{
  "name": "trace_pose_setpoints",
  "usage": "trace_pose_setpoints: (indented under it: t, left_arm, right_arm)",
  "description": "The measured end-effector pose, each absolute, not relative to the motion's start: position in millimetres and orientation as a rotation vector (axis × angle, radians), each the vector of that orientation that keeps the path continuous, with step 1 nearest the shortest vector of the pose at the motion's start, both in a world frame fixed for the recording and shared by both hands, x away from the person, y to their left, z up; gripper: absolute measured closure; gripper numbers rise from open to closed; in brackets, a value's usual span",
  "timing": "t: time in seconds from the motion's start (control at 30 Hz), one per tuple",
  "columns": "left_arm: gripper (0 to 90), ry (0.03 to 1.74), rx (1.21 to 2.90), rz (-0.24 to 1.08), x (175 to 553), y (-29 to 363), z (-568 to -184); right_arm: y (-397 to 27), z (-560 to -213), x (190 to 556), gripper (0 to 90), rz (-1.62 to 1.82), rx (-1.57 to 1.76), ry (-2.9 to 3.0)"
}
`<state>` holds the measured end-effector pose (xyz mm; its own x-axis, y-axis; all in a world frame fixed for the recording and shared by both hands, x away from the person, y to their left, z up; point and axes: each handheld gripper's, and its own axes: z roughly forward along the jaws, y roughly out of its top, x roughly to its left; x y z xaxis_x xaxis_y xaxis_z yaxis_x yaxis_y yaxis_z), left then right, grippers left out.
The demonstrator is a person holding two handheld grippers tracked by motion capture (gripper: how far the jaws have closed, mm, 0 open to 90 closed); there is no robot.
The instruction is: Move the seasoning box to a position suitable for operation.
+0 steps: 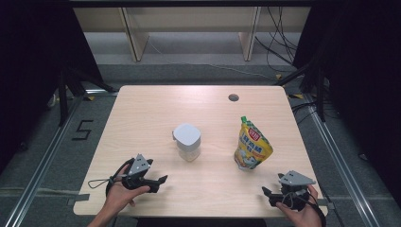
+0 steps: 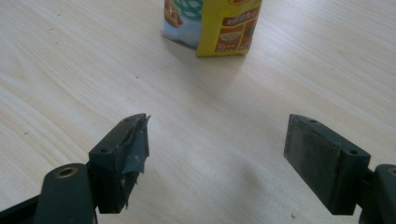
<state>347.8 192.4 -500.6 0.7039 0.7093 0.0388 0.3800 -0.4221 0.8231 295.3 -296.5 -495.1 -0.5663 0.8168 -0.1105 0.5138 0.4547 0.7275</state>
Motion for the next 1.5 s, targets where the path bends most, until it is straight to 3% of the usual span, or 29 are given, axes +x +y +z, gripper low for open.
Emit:
trace_pose_setpoints:
  t: [0.27,0.5,0.77,1.0,1.33,1.5]
  left_arm:
    - [22.1,0.878,1.98,0.542,379,202,-492]
    - [31.1,0.895,1.938,0.638,414,198,-488]
    - [44.9,0.86,1.928,0.627,445,186,-495]
    - [55.0,0.872,1.914,0.585,456,174,-503]
    - [61.8,0.802,1.95,0.561,461,161,-507]
    - [70.4,0.768,1.951,0.565,464,160,-508]
  right_arm:
    - [-295,-496,296,23.0,0.912,1.125,2.26]
    - [-295,-496,297,23.2,0.91,1.092,2.27]
    - [-294,-496,298,23.2,0.918,1.115,2.259]
    - [-293,-497,298,23.2,0.917,1.109,2.267]
    - [-292,-497,299,23.2,0.91,1.109,2.283]
    - [-292,-498,300,23.2,0.904,1.1,2.291]
